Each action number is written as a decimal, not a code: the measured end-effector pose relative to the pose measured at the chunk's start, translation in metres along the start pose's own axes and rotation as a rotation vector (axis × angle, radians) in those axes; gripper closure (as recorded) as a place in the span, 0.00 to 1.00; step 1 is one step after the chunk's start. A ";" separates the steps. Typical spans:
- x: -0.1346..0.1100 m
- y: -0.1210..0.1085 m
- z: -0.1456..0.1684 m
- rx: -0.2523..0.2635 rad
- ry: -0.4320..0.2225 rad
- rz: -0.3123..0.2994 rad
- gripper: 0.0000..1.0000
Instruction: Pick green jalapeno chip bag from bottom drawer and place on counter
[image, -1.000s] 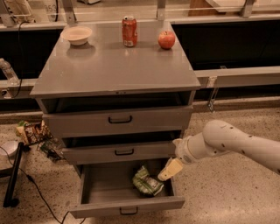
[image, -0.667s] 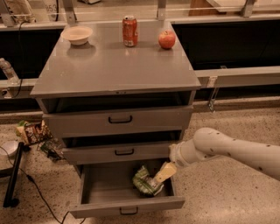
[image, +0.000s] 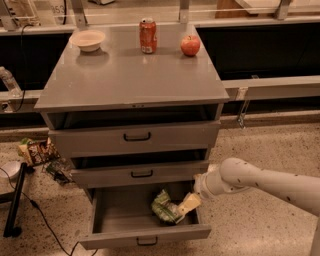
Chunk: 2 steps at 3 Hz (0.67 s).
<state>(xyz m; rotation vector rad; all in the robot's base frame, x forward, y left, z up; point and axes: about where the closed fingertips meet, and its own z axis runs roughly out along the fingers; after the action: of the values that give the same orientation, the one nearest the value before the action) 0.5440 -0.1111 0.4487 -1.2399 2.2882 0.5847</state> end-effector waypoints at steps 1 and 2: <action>0.026 -0.018 0.022 0.015 -0.026 0.015 0.00; 0.062 -0.040 0.060 0.016 -0.059 0.014 0.00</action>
Offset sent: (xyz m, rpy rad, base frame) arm 0.0270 -0.0463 -0.1557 0.0780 -0.0538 -0.0386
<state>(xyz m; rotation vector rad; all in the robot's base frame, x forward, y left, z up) 0.5599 -0.1378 0.3588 -1.1851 2.2502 0.5990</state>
